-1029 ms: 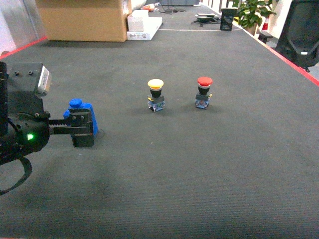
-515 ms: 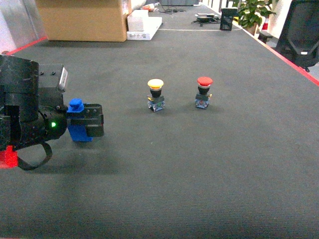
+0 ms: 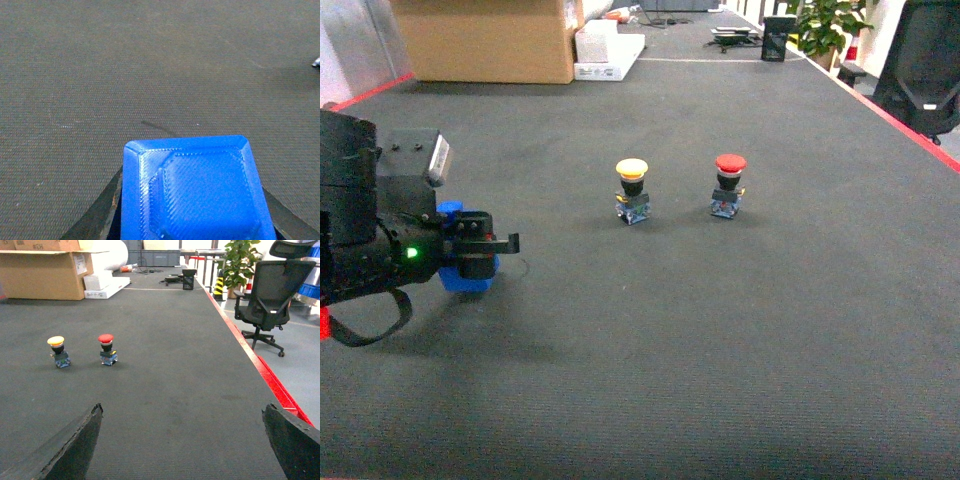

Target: Pick blue part to blue bin on bottom shelf

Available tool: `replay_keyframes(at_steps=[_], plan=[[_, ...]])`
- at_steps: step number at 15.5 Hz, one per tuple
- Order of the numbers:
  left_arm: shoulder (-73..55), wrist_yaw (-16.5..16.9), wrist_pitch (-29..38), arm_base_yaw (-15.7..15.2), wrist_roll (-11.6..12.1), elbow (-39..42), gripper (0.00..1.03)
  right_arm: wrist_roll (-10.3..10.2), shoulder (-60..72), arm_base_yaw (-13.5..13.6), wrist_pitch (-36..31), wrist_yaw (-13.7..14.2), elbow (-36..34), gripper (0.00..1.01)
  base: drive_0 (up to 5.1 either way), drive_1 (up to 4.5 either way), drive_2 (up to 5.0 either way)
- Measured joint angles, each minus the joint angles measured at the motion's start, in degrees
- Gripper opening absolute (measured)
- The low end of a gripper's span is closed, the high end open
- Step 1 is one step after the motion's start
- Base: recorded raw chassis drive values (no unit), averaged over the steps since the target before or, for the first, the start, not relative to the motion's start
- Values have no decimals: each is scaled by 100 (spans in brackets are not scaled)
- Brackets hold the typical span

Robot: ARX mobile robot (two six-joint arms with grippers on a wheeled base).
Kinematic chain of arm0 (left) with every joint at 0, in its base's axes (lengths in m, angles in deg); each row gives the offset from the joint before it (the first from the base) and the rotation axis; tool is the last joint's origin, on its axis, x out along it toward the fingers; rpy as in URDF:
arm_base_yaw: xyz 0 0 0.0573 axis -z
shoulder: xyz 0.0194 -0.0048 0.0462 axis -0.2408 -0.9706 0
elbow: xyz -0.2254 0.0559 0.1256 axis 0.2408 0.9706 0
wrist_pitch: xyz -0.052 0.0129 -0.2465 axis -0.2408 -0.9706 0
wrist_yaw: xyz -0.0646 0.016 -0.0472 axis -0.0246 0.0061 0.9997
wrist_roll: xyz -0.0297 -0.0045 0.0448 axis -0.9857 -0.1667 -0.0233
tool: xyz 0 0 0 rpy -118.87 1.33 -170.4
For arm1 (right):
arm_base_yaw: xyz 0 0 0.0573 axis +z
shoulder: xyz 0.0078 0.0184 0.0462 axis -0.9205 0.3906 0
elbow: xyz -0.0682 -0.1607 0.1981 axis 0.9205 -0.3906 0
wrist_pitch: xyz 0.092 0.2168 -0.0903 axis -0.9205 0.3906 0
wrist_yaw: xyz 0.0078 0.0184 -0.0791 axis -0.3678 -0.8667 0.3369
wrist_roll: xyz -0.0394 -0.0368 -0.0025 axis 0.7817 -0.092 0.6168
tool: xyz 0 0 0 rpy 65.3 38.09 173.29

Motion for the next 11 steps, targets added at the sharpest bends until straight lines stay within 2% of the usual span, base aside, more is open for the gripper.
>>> replay_keyframes(at_steps=[2, 4, 7, 11], plan=[[852, -61, 280, 35, 4, 774, 44, 0, 0, 0, 2, 0, 0, 98, 0, 0, 0], [2424, -175, 44, 98, 61, 1725, 44, 0, 0, 0, 0, 0, 0, 98, 0, 0, 0], [4835, -455, -1056, 258, -26, 2520, 44, 0, 0, 0, 0, 0, 0, 98, 0, 0, 0], [7733, -1250, -2916, 713, -337, 2883, 44, 0, 0, 0, 2, 0, 0, 98, 0, 0, 0]])
